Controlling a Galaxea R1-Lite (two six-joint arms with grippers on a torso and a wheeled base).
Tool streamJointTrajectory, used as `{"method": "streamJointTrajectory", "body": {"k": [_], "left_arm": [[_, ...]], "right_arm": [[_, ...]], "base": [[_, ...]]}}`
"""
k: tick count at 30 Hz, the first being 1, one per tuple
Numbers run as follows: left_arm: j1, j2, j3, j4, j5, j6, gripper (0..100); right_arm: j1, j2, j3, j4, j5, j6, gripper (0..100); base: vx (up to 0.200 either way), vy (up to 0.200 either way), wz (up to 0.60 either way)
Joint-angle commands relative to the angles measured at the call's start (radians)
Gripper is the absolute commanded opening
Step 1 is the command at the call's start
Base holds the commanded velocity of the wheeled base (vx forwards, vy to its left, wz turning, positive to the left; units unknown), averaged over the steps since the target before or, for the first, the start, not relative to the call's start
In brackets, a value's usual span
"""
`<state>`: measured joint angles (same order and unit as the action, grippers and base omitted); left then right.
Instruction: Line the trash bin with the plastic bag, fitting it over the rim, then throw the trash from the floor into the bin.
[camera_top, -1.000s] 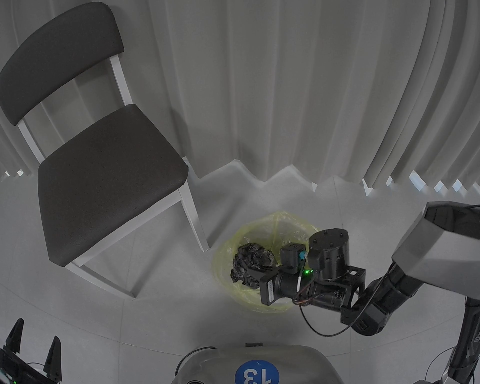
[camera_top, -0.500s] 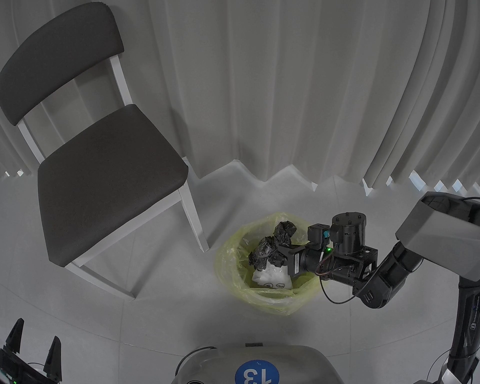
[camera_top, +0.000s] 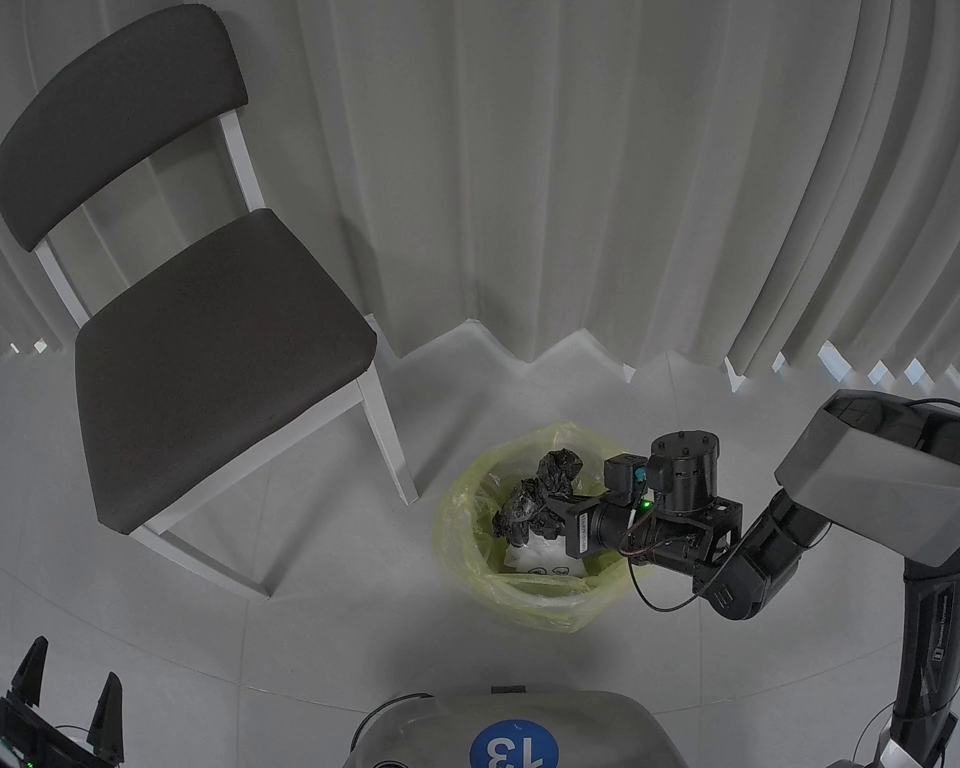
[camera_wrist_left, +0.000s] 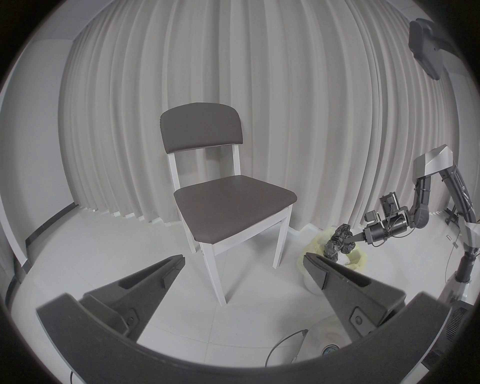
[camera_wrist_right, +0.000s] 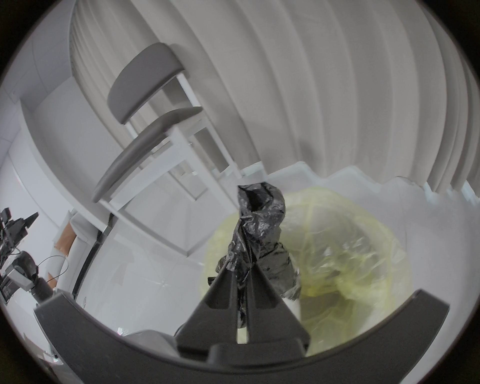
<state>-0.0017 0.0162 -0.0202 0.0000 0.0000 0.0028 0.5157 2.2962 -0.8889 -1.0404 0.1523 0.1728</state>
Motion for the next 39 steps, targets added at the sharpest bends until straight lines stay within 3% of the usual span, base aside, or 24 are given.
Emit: {"method": "streamJointTrajectory", "body": {"k": [1,17,18,34,39], "left_arm": [[0.000,-0.016,-0.001,0.002,0.000,0.000,100],[0.000,-0.016,-0.001,0.002,-0.002,0.000,100],[0.000,-0.016,-0.001,0.002,-0.002,-0.001,100],[0.000,-0.016,0.000,0.002,-0.002,0.000,100],[0.000,-0.016,0.000,0.002,-0.002,0.000,100]], "right_arm": [[-0.013,0.014,-0.008,0.000,0.000,-0.012,0],[-0.006,0.085,-0.025,-0.006,-0.007,-0.107,0],[-0.006,0.092,-0.025,-0.012,-0.007,-0.113,100],[-0.008,0.094,-0.036,-0.027,-0.007,-0.119,100],[0.030,0.072,-0.018,-0.076,-0.033,-0.153,100]], "base": [[0.000,0.000,0.00],[0.000,0.000,0.00],[0.000,0.000,0.00],[0.000,0.000,0.00],[0.000,0.000,0.00]]}}
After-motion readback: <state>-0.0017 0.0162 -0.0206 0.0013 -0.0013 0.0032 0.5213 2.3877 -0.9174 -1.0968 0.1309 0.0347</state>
